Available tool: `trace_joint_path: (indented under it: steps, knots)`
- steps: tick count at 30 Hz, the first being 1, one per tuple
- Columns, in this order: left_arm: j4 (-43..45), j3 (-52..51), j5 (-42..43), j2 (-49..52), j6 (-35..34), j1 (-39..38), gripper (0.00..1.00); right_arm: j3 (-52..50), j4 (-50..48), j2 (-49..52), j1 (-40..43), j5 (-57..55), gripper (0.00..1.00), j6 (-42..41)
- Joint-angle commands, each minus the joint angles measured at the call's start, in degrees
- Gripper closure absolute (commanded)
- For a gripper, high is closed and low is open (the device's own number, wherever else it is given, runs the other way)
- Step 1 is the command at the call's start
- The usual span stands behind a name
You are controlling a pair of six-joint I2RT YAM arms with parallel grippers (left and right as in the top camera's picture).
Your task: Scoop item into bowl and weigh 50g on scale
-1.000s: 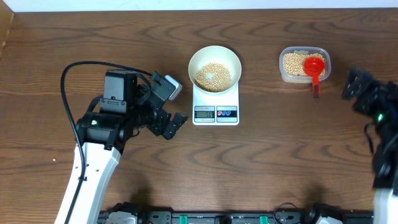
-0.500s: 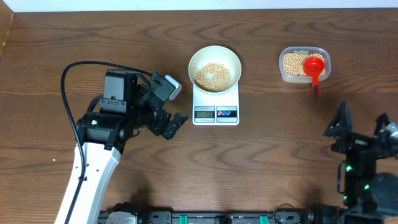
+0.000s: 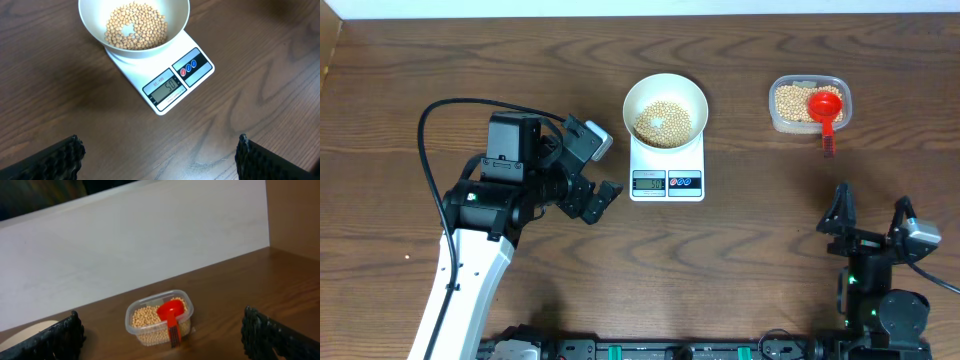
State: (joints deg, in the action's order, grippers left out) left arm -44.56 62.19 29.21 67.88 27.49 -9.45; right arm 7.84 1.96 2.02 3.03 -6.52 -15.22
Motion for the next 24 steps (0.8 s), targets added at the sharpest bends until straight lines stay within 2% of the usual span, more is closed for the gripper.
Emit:
trace_joint_path:
  steps: [1,9,14,24]
  knots:
    - [0.02,1.36,-0.31,0.28,1.01,-0.11,0.01,-2.75,-0.31,-1.79,-0.57,-1.07,0.01,0.7]
    - [0.02,1.36,-0.31,0.28,1.01,-0.11,0.01,-7.58,1.6,-1.75,-2.78,-2.16,0.01,0.7]
    - [0.02,1.36,-0.31,0.28,1.01,-0.11,0.01,-7.56,1.62,-1.75,-3.19,-1.92,0.01,4.9]
    - [0.02,1.36,-0.31,0.28,1.01,-0.11,0.01,-7.56,1.51,-1.75,-3.17,-1.95,0.01,5.03]
